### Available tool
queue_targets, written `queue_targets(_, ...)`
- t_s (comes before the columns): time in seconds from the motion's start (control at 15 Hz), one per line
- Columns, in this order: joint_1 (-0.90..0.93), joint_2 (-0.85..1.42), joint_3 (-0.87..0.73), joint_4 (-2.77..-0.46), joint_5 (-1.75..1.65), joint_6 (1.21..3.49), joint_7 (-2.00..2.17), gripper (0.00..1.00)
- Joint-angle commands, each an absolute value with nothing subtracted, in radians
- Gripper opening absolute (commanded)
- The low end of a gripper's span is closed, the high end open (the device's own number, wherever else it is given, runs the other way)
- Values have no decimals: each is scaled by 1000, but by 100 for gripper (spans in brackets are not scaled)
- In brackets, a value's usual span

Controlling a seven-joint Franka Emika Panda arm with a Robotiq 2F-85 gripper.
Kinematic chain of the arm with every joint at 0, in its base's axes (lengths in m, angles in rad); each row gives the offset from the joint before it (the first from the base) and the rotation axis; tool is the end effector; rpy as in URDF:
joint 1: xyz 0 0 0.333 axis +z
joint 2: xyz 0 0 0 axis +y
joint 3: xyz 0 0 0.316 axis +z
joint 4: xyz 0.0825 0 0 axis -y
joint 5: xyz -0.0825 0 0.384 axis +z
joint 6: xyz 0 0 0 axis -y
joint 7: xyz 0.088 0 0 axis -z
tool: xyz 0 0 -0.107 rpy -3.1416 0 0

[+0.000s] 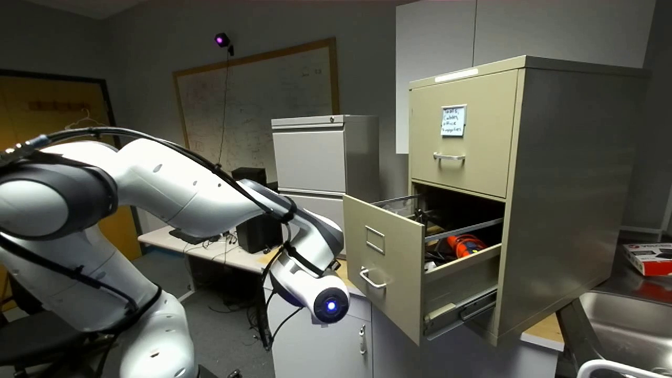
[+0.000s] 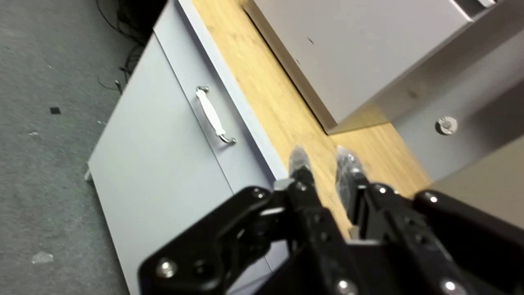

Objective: Open the bottom drawer of the beige file cabinet

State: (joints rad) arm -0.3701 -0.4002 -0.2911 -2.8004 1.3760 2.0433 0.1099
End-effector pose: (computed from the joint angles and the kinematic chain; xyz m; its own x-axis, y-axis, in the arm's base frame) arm 0.3144 -0.1652 0.3285 0.2289 -0.6520 -0.7228 -0.6893 0.4158 -0.5933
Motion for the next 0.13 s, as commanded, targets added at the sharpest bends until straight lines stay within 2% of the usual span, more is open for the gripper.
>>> queue_targets(0.0,-369,-362,-292,-2797,1261,1881,180,54)
queue_targets(0.07,-372,-350,-294,-2790,1221,1831,196,61)
